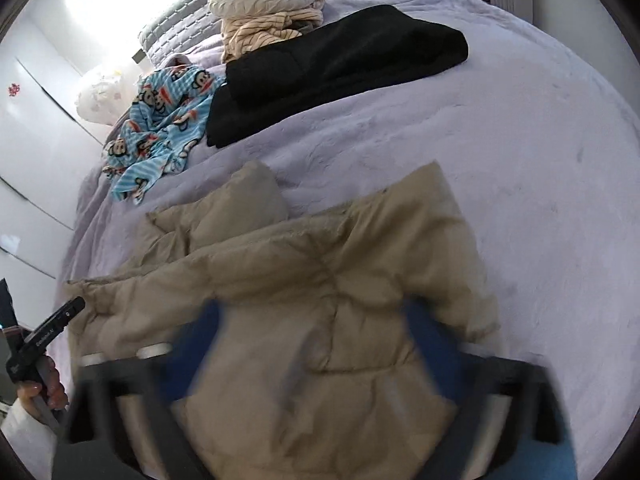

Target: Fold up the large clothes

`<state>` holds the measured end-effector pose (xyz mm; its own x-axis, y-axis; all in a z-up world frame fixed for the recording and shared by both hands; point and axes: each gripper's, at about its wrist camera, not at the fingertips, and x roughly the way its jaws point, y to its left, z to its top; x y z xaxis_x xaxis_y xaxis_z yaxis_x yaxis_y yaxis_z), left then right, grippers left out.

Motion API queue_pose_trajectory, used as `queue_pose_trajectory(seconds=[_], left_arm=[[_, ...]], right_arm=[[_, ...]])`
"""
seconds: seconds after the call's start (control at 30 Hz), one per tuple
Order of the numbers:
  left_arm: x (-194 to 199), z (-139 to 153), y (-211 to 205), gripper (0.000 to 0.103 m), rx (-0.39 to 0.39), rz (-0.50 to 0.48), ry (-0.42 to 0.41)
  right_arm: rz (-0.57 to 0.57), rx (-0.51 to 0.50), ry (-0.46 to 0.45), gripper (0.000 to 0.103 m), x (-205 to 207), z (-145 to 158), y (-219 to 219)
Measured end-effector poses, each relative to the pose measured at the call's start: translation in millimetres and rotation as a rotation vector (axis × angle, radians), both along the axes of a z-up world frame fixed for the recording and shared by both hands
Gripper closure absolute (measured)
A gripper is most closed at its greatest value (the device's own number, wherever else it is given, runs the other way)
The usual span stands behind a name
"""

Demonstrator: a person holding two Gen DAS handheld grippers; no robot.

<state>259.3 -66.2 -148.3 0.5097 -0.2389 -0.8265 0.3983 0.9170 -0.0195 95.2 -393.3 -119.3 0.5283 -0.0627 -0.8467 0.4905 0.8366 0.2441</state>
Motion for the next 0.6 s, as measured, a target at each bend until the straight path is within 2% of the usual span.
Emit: queue_pose_trajectory(seconds=[0.07, 0.17, 0.3, 0.43, 0.57, 0.6], left_arm=[[12.1, -12.4, -2.2, 0.040, 0.016, 0.024, 0.007], [34.8, -40.3, -3.6, 0.040, 0.042, 0.079, 0.027], [51.6, -65.4, -10.8, 0.040, 0.063, 0.100, 0.030], [67.3, -82.0, -23.0, 0.040, 0.085, 0.117, 0.037], [67.7, -72.2, -24.9, 0.040, 0.112, 0.124, 0.043], [57.7, -56.3, -22.9, 0.040, 0.103, 0.099, 0.023]], right_arm=[[-0.022, 0.018, 0.049, 0.083, 8.5, -14.0, -11.4], [-0.046, 0.044, 0.079, 0.097, 17.1, -38.1, -30.0], [-0.102, 0.120, 0.061, 0.103, 22.7, -63.8, -55.5], [-0.111, 0.114, 0.050, 0.103, 34.2, -83.3, -61.6], [-0.134, 0.101, 0.072, 0.103, 35.9, -78.1, -60.5], [-0.150, 0.093, 0.083, 0.103, 34.5, -69.8, -57.6]])
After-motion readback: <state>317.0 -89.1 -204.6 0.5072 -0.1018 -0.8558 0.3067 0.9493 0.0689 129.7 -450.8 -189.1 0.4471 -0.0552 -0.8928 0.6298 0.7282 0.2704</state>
